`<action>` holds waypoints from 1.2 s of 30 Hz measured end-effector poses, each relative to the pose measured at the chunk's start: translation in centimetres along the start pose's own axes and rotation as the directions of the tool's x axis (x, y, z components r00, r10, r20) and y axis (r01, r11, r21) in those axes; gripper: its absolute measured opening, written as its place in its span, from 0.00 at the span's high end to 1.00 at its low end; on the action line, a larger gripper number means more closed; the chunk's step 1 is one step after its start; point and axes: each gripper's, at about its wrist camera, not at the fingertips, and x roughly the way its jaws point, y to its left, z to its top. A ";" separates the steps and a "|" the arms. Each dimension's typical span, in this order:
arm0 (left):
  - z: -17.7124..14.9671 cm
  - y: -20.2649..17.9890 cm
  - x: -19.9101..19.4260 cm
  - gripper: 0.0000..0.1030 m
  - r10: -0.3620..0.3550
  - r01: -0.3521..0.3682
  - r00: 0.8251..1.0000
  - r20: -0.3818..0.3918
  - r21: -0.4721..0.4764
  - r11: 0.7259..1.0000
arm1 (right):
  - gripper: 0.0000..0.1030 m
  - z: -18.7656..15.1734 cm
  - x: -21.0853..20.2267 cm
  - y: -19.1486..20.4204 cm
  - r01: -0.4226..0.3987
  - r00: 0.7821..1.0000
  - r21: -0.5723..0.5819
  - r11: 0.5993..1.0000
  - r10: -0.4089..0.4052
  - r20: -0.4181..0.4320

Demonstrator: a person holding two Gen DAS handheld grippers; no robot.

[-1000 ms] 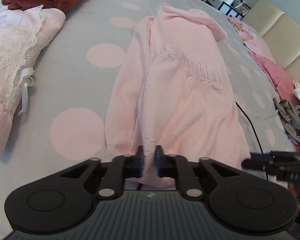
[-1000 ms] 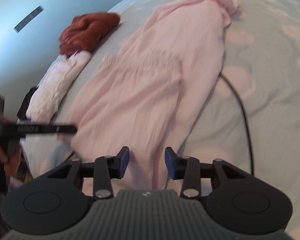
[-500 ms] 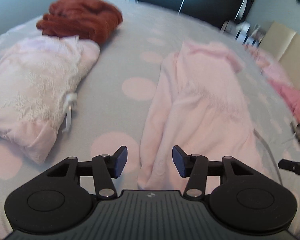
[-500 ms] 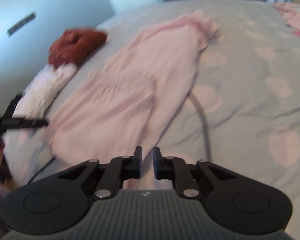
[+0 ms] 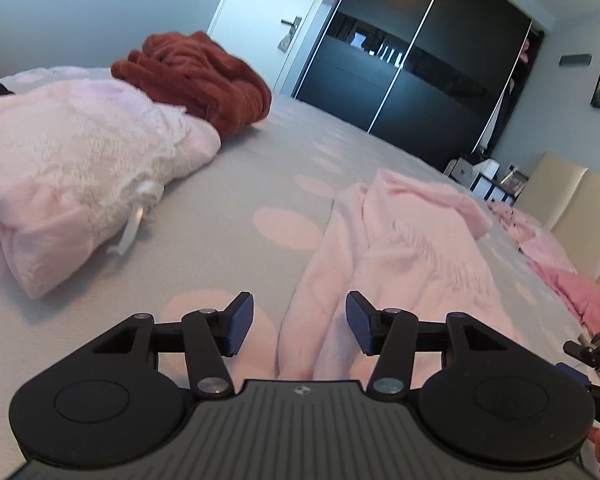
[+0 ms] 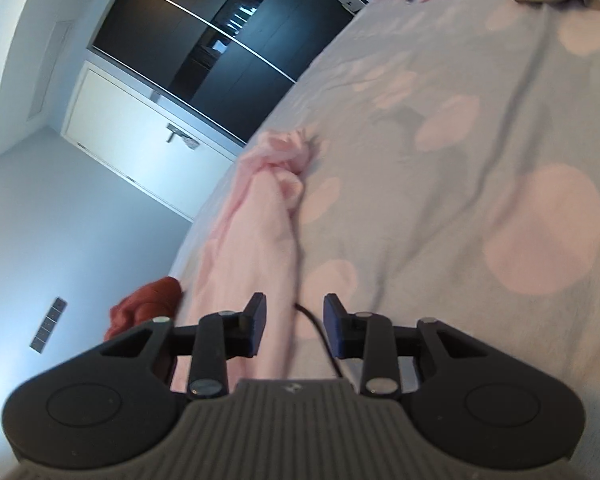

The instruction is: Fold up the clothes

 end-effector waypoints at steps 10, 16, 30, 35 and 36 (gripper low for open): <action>-1.3 0.0 0.1 0.38 0.000 0.004 0.996 -0.087 0.046 0.999 | 0.66 -0.7 1.0 -0.2 0.095 0.995 -0.041 0.995 -0.095 -0.014; 0.1 -0.3 -2.1 0.38 0.042 -0.020 0.981 -0.190 0.117 0.993 | 0.58 0.9 -3.4 1.7 0.269 0.961 -0.203 0.942 -0.276 -0.007; 5.4 -3.2 -16.5 0.37 0.052 0.205 0.902 -0.428 0.533 0.821 | 0.45 7.6 -15.2 8.2 0.359 0.846 -0.788 0.500 -0.531 0.048; 6.3 -3.9 -20.8 0.37 0.078 0.272 0.872 -0.484 0.609 0.745 | 0.42 8.1 -19.3 9.3 0.344 0.833 -0.867 0.361 -0.543 0.104; 6.3 -4.1 -21.1 0.37 0.081 0.280 0.870 -0.486 0.622 0.731 | 0.42 8.4 -19.8 9.3 0.336 0.839 -0.863 0.377 -0.537 0.093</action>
